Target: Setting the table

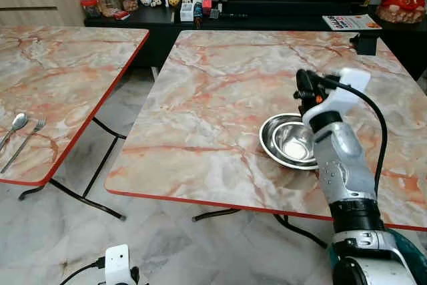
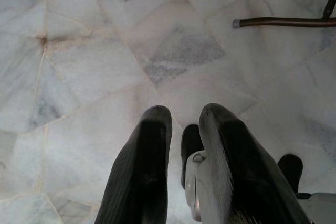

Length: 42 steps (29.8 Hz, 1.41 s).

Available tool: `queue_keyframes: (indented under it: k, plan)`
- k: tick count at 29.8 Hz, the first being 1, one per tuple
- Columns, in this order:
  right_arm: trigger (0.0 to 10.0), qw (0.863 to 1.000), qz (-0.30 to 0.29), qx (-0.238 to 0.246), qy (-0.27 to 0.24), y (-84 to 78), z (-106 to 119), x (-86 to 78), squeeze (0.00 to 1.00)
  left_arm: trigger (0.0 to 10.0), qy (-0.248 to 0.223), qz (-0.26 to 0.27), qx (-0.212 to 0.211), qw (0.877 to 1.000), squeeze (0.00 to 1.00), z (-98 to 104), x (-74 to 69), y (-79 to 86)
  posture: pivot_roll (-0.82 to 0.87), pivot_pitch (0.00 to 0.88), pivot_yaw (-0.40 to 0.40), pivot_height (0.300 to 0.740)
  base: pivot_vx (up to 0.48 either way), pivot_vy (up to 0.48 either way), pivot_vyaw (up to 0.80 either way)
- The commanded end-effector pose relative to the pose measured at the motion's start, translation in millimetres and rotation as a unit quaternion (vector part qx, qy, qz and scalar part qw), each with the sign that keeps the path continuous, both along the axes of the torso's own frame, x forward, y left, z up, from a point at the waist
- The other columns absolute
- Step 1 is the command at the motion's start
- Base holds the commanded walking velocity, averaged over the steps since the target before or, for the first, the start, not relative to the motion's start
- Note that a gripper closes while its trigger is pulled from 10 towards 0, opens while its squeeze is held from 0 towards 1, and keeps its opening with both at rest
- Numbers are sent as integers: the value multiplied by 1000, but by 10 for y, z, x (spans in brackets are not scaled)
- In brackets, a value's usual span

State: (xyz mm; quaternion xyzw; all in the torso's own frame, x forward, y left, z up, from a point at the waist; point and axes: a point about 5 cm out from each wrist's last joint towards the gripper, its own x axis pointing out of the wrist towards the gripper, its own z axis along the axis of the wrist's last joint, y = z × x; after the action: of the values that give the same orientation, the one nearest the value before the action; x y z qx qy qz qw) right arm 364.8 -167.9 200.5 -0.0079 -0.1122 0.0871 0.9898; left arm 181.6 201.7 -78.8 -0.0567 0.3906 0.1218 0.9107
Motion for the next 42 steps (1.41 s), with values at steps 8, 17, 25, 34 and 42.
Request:
queue_keyframes:
  k: [8, 17, 25, 34, 42]
  plan:
    - [10000, 995, -24, -50, 88, 43, -843, -208, 0, 10000, 1, 7, -9, 1000, 0, -4, 1, -7, 7, 35, 25, 740, 0, 0, 0]
    - [10000, 991, -54, -42, 114, 19, -1300, -446, 0, 10000, -8, 4, -12, 1000, 0, 2, -5, 4, 10, 38, 38, 740, 0, 0, 0]
    - [10000, 991, -51, -41, 119, 76, -1387, -476, 0, 10000, -19, 0, -13, 1000, 0, 23, 28, 1, 13, 38, 43, 740, 0, 0, 0]
    - [10000, 994, -53, -33, 90, 71, -1265, -388, 0, 10000, -39, -1, -12, 999, 0, 75, 115, 10, 15, 34, 44, 740, 0, 0, 0]
    - [10000, 997, -69, -16, 27, -12, -926, -226, 0, 10000, -51, -4, -12, 999, 0, 105, 162, 6, 14, 24, 46, 740, 0, 0, 0]
